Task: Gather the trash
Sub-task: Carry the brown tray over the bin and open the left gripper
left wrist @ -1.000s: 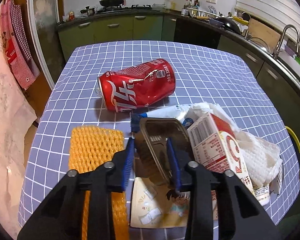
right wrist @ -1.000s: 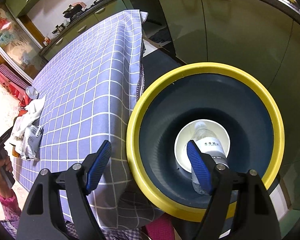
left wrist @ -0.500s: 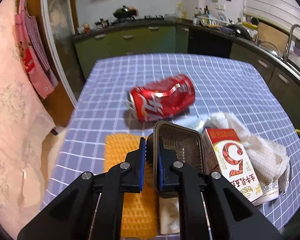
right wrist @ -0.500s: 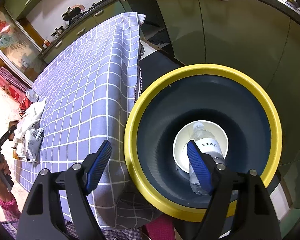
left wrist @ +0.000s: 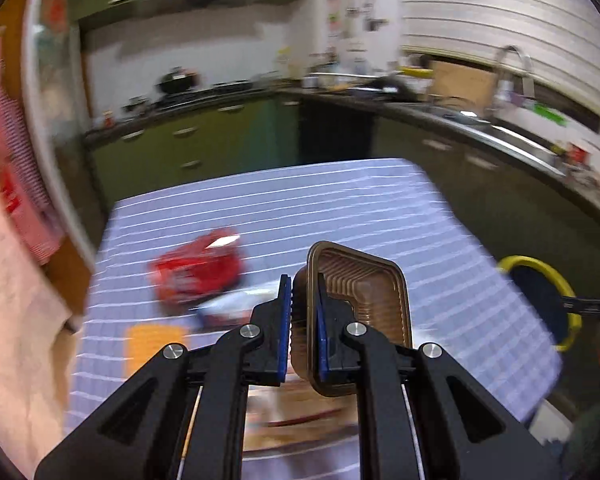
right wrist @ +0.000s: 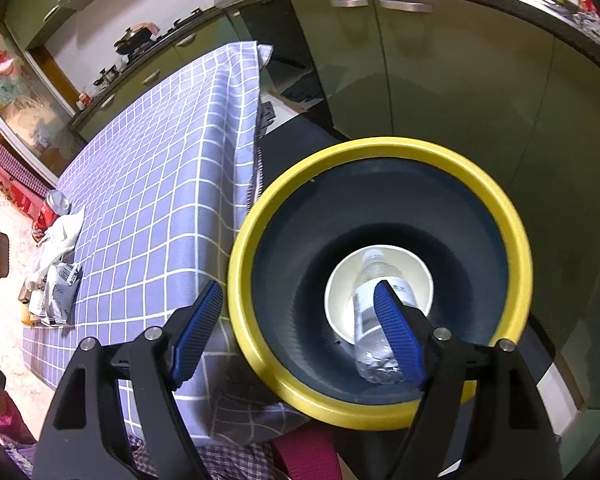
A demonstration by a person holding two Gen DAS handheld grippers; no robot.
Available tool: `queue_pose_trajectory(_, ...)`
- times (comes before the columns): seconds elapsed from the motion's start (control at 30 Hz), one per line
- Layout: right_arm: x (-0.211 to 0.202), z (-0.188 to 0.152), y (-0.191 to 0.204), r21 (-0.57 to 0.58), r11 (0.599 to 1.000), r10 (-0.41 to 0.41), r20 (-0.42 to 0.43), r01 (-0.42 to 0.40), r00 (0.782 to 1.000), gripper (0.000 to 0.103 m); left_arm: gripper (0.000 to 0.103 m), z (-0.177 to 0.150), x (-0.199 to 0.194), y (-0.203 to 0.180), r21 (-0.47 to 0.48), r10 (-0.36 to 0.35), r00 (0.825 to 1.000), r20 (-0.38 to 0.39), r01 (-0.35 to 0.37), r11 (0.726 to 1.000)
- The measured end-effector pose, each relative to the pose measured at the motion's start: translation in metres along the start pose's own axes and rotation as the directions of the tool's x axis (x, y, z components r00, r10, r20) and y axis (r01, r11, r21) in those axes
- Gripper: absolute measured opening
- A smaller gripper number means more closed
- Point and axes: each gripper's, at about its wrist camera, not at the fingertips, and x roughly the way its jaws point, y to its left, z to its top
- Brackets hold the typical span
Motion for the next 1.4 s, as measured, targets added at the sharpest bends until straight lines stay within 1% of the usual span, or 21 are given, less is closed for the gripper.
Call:
queue_pose_trajectory(0.07,-0.007,-0.003,-0.006,0.011,1.0,-0.019,0.018,0.019,1.0,0.074,0.011,0.006,0.001,-0.038,0.037,-0.097,0.995,0.006,0.097,0.995)
queue_pose_trajectory(0.17,-0.016,-0.008,-0.018,0.031,0.999,-0.033,0.039,0.032,0.999,0.074,0.011,0.012,0.006,-0.085,0.078,-0.204,0.979,-0.006,0.203,0.976)
queue_pose_trajectory(0.23,-0.025,-0.012,-0.03,0.052,0.997,-0.052,0.059,0.049,0.997,0.074,0.011,0.016,0.013,-0.121,0.11,-0.275,0.961,-0.033,0.277,0.955)
queue_pose_trajectory(0.33,-0.035,-0.019,-0.046,0.084,0.994,-0.074,0.083,0.067,0.994,0.074,0.011,0.017,0.026,-0.177,0.178,-0.347,0.935,-0.076,0.355,0.918)
queue_pose_trajectory(0.37,-0.038,-0.022,-0.052,0.097,0.993,-0.081,0.089,0.072,0.993,0.075,0.011,0.017,0.031,-0.197,0.202,-0.366,0.926,-0.096,0.378,0.904)
queue_pose_trajectory(0.43,-0.043,-0.028,-0.065,0.126,0.989,-0.093,0.099,0.08,0.991,0.075,0.011,0.016,0.04,-0.227,0.22,-0.398,0.908,-0.129,0.418,0.882)
queue_pose_trajectory(0.5,-0.048,-0.034,-0.079,0.154,0.984,-0.102,0.105,0.085,0.989,0.075,0.011,0.014,0.05,-0.261,0.245,-0.419,0.895,-0.151,0.445,0.862)
queue_pose_trajectory(0.6,-0.051,-0.041,-0.094,0.189,0.978,-0.11,0.11,0.087,0.988,0.075,0.011,0.011,0.067,-0.295,0.263,-0.432,0.885,-0.175,0.465,0.845)
queue_pose_trajectory(0.7,-0.052,-0.046,-0.103,0.214,0.973,-0.109,0.11,0.083,0.988,0.075,0.011,0.009,0.089,-0.326,0.265,-0.432,0.879,-0.202,0.474,0.84)
queue_pose_trajectory(0.83,-0.048,-0.049,-0.106,0.226,0.972,-0.097,0.106,0.071,0.99,0.076,0.012,0.009,0.119,-0.345,0.26,-0.419,0.879,-0.228,0.47,0.843)
queue_pose_trajectory(0.9,-0.046,-0.049,-0.107,0.225,0.972,-0.092,0.103,0.067,0.99,0.076,0.016,0.008,0.129,-0.35,0.247,-0.417,0.877,-0.239,0.47,0.847)
queue_pose_trajectory(0.93,-0.045,-0.049,-0.106,0.224,0.972,-0.088,0.103,0.063,0.991,0.076,0.028,0.008,0.133,-0.352,0.243,-0.411,0.878,-0.244,0.466,0.851)
queue_pose_trajectory(0.97,-0.045,-0.048,-0.105,0.222,0.973,-0.085,0.102,0.06,0.991,0.076,0.046,0.008,0.136,-0.351,0.238,-0.407,0.88,-0.246,0.462,0.854)
queue_pose_trajectory(1.0,-0.044,-0.047,-0.106,0.22,0.974,-0.083,0.102,0.059,0.991,0.076,0.054,0.009,0.137,-0.352,0.233,-0.405,0.882,-0.242,0.458,0.858)
queue_pose_trajectory(1.03,-0.043,-0.047,-0.105,0.218,0.974,-0.082,0.103,0.058,0.991,0.077,0.061,0.01,0.135,-0.349,0.224,-0.407,0.885,-0.226,0.454,0.863)
queue_pose_trajectory(1.2,-0.041,-0.048,-0.101,0.21,0.976,-0.083,0.102,0.06,0.991,0.077,0.062,0.019,0.111,-0.327,0.217,-0.417,0.893,-0.168,0.447,0.868)
queue_pose_trajectory(1.27,-0.039,-0.048,-0.097,0.204,0.977,-0.086,0.098,0.064,0.991,0.077,0.067,0.02,0.092,-0.31,0.219,-0.419,0.897,-0.139,0.44,0.871)
queue_pose_trajectory(1.33,-0.035,-0.047,-0.092,0.192,0.979,-0.09,0.091,0.072,0.992,0.077,0.069,0.018,0.075,-0.291,0.218,-0.419,0.9,-0.118,0.435,0.874)
queue_pose_trajectory(1.4,-0.031,-0.046,-0.085,0.179,0.981,-0.09,0.083,0.074,0.992,0.077,0.071,0.015,0.056,-0.27,0.219,-0.41,0.907,-0.098,0.421,0.88)
